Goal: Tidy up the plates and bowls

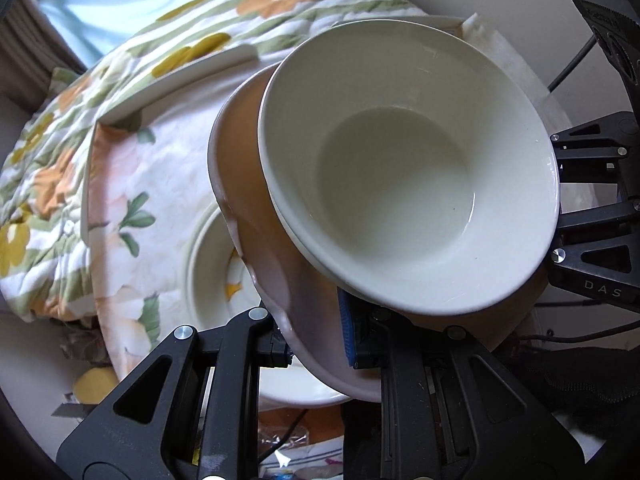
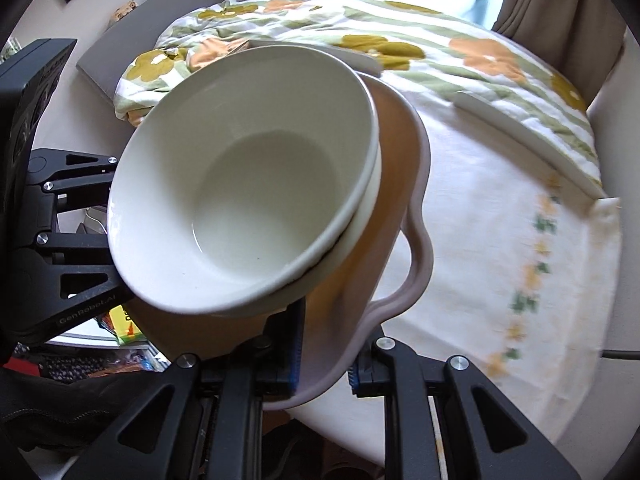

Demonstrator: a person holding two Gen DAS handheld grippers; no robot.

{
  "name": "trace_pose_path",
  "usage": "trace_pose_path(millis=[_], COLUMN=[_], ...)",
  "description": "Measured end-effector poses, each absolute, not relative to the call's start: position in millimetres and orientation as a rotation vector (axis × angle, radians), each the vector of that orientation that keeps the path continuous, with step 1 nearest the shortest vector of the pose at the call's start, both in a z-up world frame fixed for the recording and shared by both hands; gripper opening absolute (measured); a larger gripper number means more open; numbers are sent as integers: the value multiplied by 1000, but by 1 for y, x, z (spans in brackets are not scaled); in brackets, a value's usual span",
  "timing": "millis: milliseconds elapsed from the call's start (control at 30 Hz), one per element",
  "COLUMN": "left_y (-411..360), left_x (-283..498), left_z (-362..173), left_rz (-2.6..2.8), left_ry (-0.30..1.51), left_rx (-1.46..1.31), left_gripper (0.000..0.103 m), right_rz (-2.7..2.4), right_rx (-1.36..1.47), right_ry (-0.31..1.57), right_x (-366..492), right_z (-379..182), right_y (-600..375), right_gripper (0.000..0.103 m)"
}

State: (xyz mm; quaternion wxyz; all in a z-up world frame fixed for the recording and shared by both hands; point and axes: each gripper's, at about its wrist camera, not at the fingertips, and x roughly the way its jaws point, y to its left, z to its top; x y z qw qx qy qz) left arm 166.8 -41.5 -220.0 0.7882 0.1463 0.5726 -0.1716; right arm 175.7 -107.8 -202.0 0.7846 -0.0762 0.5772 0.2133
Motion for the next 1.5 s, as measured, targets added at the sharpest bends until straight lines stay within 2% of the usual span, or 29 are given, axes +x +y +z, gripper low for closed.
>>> trace_pose_path(millis=[300,700,1500], left_y=[11,26,32], left_x=[168,172,174], left_z=[-251,-267,-263], left_rz=[-409,-433,-468], left_ry=[1271,1276,1343], left_rx=[330,333,334], left_gripper=[15,15,17], right_rz=[422,359,273], right_rx=[-141,-108,-88], right_ry=[1297,1298,1375], right_x=[173,174,176], right_z=[-232,-246,-239], right_y=[-56,-43,-38], right_gripper=[16,16,18])
